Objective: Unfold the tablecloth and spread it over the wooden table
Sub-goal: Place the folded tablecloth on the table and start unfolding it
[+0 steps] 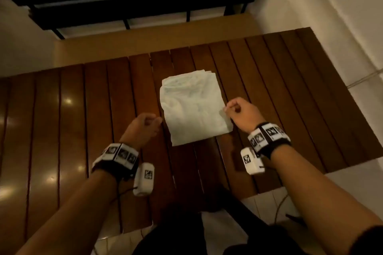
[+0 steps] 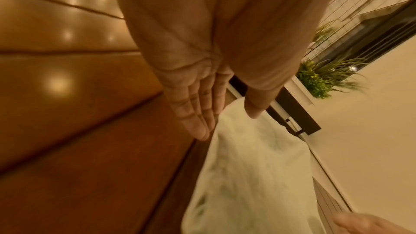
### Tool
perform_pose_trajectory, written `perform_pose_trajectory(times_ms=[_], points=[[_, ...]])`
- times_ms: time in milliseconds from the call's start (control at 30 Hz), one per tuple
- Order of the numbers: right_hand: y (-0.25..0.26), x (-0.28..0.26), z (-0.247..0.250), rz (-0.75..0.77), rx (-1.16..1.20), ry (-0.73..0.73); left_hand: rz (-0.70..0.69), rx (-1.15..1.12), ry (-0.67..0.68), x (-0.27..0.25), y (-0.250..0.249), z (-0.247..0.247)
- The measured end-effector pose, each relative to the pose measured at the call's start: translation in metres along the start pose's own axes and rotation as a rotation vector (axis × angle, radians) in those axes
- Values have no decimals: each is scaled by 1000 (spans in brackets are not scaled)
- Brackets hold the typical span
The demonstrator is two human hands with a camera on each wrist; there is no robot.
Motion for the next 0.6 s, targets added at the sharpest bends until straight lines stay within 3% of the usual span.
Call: perform_pose_trajectory(times_ms=[200,367,500,600], points=[[-5,87,-33,-12,28,135,190,-5,-175,44,-31,-25],[-18,135,-40,57,94,94,198,-27,-351,71,-46,-12],[-3,166,-31,83,84,103,171,-98,-330,85,-72,3],[12,166,-16,103,106,124,105,-232,-220,70,-87,11]])
Point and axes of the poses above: each hand's wrist, its own x-axis towards the middle knuckle, its own z-axis out of the back of the hand, y = z × x, the point moved 10 cm from there along x, towards the middle knuckle, and after that the axes turned 14 degrees about z, right-handed, at the moved point
